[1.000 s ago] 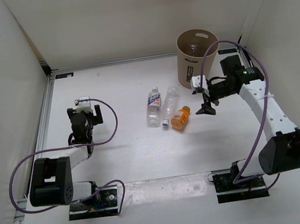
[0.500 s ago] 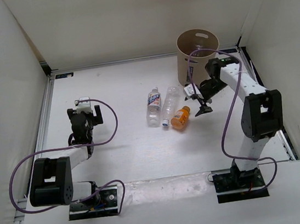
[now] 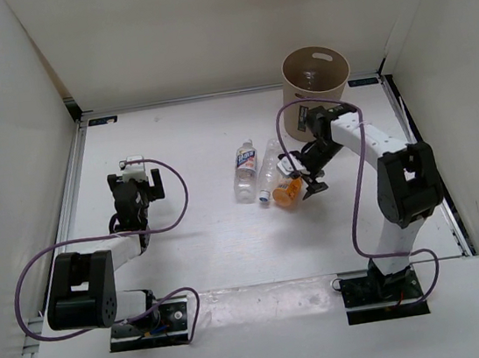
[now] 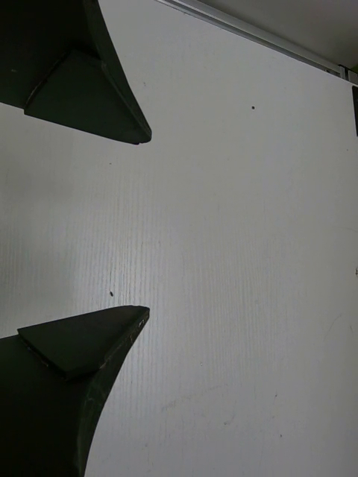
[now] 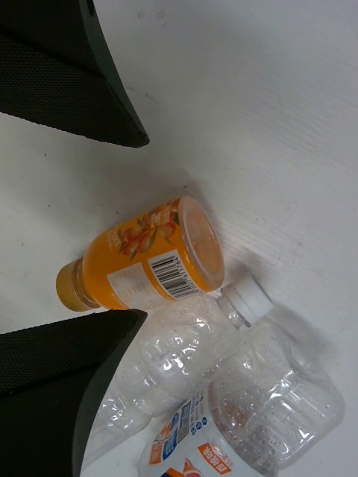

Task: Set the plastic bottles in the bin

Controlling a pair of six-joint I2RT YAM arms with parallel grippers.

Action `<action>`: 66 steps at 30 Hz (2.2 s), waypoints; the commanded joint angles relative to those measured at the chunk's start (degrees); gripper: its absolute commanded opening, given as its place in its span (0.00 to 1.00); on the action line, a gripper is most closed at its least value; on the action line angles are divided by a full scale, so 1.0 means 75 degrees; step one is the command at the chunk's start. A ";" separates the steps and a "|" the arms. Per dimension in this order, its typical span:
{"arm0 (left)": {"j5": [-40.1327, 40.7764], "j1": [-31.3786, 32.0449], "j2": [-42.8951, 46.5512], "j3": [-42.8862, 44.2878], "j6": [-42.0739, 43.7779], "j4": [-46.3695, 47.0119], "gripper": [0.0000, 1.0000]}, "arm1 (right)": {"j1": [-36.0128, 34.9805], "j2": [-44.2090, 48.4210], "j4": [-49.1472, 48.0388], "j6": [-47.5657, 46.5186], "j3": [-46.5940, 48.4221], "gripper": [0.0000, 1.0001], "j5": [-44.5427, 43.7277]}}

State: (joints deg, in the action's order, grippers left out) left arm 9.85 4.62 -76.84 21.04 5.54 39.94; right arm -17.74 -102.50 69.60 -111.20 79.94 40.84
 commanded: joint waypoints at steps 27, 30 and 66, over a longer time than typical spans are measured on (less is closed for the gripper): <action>-0.0164 -0.0066 0.0038 -0.0039 -0.0082 0.0147 1.00 | -0.0928 -0.1040 -0.2296 0.2522 -0.0053 0.71 -0.2187; -0.0164 -0.0066 0.0038 -0.0039 -0.0071 0.0147 1.00 | -0.0987 -0.0994 -0.2121 0.2568 -0.0065 0.62 -0.2211; -0.0153 -0.0066 0.0050 -0.0063 -0.0047 0.0170 1.00 | 0.0290 0.1280 -0.1825 0.5636 0.2114 0.00 0.1703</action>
State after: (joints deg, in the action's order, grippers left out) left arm 9.58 4.32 -76.84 21.04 5.52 39.94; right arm -16.05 -94.59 62.70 -80.44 92.90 48.42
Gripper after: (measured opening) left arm 0.999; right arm 0.695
